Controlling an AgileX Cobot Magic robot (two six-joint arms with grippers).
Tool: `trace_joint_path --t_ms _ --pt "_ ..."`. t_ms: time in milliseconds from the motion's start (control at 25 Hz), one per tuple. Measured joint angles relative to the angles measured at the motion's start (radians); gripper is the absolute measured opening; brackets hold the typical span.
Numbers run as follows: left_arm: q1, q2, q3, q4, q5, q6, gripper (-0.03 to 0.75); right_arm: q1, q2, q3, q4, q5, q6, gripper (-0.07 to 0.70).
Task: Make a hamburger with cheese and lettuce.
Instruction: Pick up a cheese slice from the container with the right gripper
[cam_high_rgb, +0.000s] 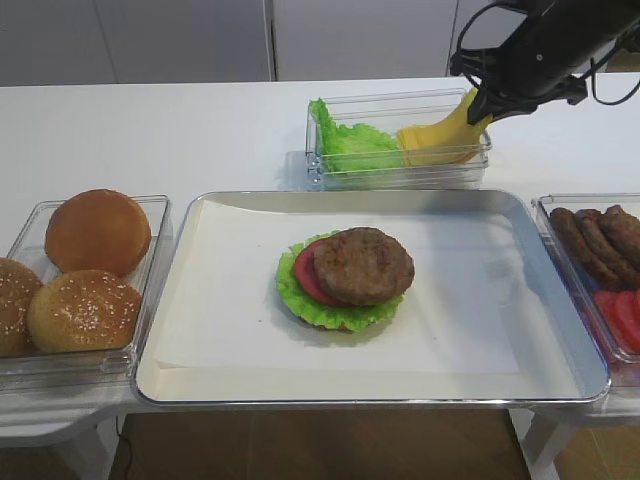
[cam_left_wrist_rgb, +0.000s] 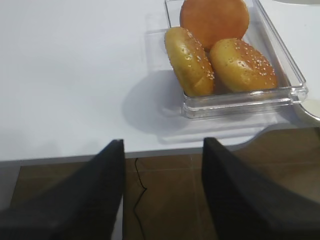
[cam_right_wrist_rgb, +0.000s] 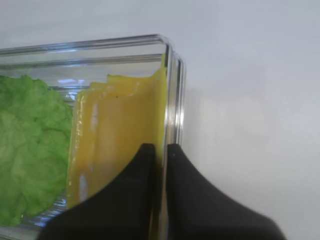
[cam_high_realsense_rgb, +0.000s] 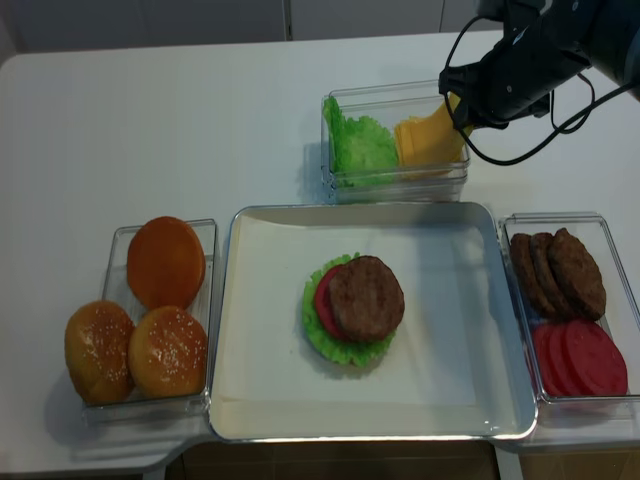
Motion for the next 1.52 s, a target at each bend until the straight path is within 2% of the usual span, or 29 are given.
trace_joint_path --t_ms 600,720,840,960,1520 --pt "0.0 0.0 0.0 0.0 0.0 0.0 0.37 0.0 0.024 0.0 0.004 0.002 0.001 0.042" --pt "0.0 0.0 0.0 0.0 0.0 0.0 0.37 0.0 0.024 0.0 0.004 0.002 0.001 0.091" --pt "0.0 0.0 0.0 0.0 0.0 0.0 0.37 0.0 0.024 0.0 0.007 0.002 0.001 0.209" --pt "0.0 0.0 0.0 0.0 0.0 0.0 0.37 0.0 0.024 0.0 0.007 0.005 0.001 0.261" --pt "0.0 0.0 0.0 0.0 0.0 0.0 0.37 0.0 -0.002 0.0 0.007 0.024 0.001 0.273"
